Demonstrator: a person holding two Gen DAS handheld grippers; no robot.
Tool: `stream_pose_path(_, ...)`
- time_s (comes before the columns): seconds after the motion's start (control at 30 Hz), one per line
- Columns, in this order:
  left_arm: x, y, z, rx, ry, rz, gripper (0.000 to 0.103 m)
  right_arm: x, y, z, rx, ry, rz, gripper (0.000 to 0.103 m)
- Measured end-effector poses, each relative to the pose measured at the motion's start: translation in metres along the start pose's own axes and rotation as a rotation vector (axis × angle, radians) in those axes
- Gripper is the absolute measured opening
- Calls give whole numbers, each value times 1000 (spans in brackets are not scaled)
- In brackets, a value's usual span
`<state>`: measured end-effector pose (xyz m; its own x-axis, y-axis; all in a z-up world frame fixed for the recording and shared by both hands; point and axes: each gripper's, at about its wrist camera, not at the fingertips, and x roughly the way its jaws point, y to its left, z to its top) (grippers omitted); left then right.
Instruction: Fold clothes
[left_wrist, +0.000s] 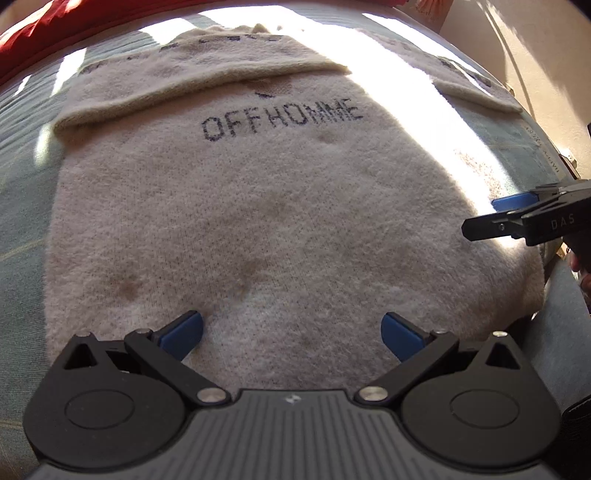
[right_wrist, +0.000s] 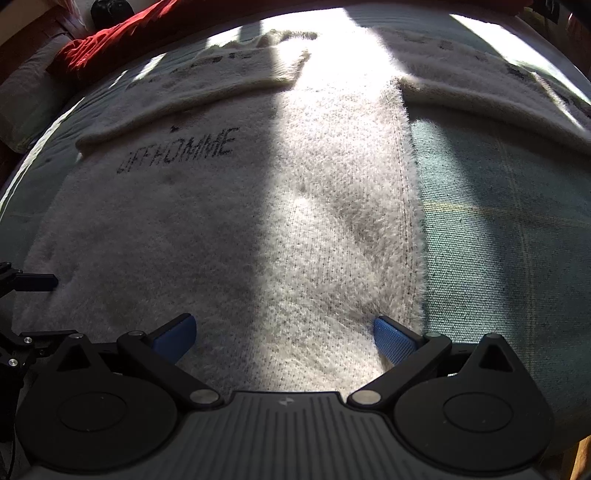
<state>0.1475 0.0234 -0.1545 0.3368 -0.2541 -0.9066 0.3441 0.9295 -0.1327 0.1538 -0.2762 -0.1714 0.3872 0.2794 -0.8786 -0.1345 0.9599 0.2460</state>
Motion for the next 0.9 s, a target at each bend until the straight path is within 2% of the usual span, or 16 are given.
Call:
stream_pose_path(0.23, -23, 28, -14, -41, 4, -61, 102, 1, 0, 1, 2, 8, -3, 103)
stream_pose_path(0.33, -36, 43, 1, -52, -57, -40, 102, 2, 2, 3, 2, 16, -13, 103)
stream_pose_path(0.43, -36, 65, 25, -112, -114, -47, 102, 4, 4, 4, -4, 23, -29, 103)
stream_pose_path(0.5, -29, 78, 38, -164, -131, -80, 102, 5, 5, 5, -6, 27, -36, 103)
stream_pose_path(0.6, -10, 97, 47, -239, -107, -124, 102, 5, 5, 5, -5, 32, -35, 103)
stream_pose_path(0.7, 1, 106, 39, -259, -77, -80, 102, 5, 2, 6, 6, 35, -25, 103)
stream_pose_path(0.9, -20, 96, 20, -180, -66, -22, 102, 5, 1, 7, 14, 38, -19, 103)
